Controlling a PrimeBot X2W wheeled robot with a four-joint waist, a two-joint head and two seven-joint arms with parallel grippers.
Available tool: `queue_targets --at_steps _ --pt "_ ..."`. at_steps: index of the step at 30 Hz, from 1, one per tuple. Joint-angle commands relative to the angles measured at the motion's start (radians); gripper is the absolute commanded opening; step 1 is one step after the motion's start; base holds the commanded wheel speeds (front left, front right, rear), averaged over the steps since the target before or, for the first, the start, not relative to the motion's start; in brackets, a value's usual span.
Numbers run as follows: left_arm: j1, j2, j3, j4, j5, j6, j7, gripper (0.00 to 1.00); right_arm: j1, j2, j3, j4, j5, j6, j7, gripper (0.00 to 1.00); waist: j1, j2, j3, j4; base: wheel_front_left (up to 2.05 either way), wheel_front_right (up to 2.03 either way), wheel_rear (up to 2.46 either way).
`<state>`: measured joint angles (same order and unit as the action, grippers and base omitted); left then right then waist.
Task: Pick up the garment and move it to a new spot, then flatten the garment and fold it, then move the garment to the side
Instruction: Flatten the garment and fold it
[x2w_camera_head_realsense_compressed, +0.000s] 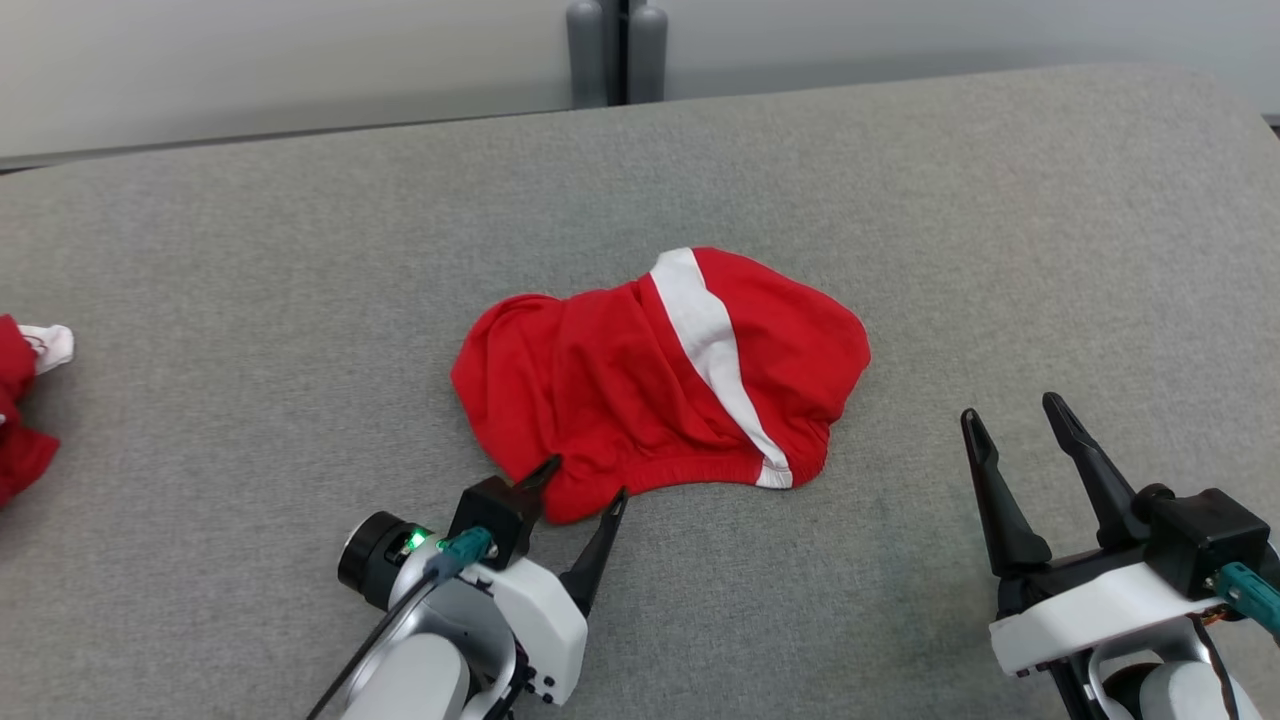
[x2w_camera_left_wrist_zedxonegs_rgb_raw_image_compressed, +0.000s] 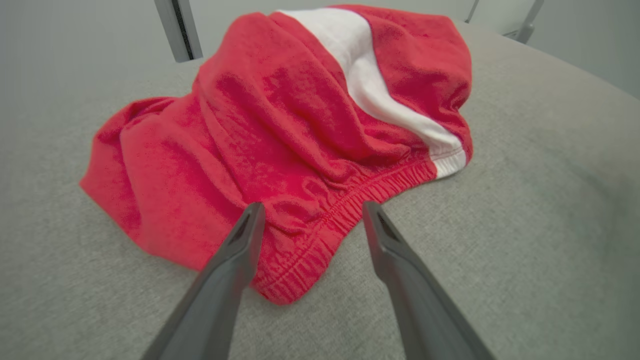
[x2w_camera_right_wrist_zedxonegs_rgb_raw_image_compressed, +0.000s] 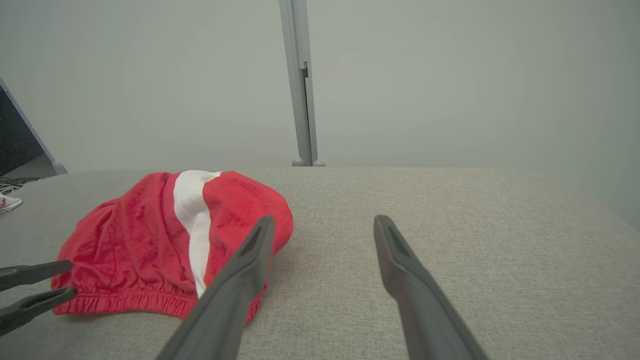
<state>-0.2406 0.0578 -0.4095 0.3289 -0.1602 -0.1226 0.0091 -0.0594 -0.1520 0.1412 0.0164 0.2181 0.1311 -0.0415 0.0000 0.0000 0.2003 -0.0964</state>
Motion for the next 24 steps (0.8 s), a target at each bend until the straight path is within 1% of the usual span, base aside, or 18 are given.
queue_targets --at_steps 1,4,6,7,8,13,14,17,20,24 --pt "-0.030 0.007 -0.003 0.025 -0.008 -0.004 0.003 1.00 -0.012 -0.004 -0.001 0.000 0.005 -0.001 -0.009 1.00 0.0000 0.0000 0.026 -0.020 0.00 0.00 0.00" --pt "-0.074 0.013 -0.020 0.132 -0.020 -0.007 0.035 1.00 -0.025 -0.002 -0.001 0.015 0.010 -0.001 -0.020 1.00 0.0000 0.0000 0.042 -0.029 0.00 0.00 0.00" --pt "-0.095 0.016 -0.028 0.177 -0.017 -0.006 0.056 1.00 -0.028 0.000 -0.003 0.021 0.010 -0.001 -0.025 1.00 0.0000 0.0000 0.049 -0.030 0.00 0.00 0.00" --pt "-0.100 0.019 -0.032 0.197 -0.018 -0.006 0.063 0.42 -0.028 0.000 -0.005 0.024 0.011 -0.001 -0.030 1.00 0.0000 0.0000 0.050 -0.030 0.00 0.00 0.00" --pt "-0.104 0.022 -0.039 0.210 -0.019 -0.006 0.066 0.00 -0.029 0.000 -0.008 0.028 0.011 -0.001 -0.033 1.00 0.0000 0.0000 0.052 -0.029 0.00 0.00 0.00" --pt "-0.125 0.060 -0.042 0.195 -0.004 -0.002 0.002 0.00 -0.037 0.006 -0.017 0.040 0.009 -0.001 -0.042 1.00 0.0000 0.0000 0.052 -0.018 0.00 0.00 0.00" --pt "-0.120 0.071 -0.035 0.159 -0.006 0.002 -0.035 0.00 -0.037 0.006 -0.020 0.044 0.007 -0.001 -0.042 1.00 0.0000 0.0000 0.048 -0.011 0.00 0.00 0.00" --pt "-0.099 0.098 -0.015 0.074 -0.013 0.012 -0.074 0.00 -0.032 0.006 -0.029 0.045 0.005 -0.001 -0.043 1.00 0.0000 0.0000 0.043 0.001 0.00 0.00 0.00" --pt "-0.068 0.144 0.014 -0.033 -0.020 0.029 -0.078 0.00 -0.024 0.007 -0.038 0.044 0.003 -0.001 -0.041 1.00 0.0000 0.0000 0.039 0.010 0.00 0.00 0.00" --pt "-0.009 0.211 0.062 -0.178 -0.039 0.051 -0.034 0.00 -0.016 0.010 -0.047 0.040 0.002 -0.001 -0.036 1.00 0.0000 0.0000 0.034 0.016 0.00 0.00 0.00"
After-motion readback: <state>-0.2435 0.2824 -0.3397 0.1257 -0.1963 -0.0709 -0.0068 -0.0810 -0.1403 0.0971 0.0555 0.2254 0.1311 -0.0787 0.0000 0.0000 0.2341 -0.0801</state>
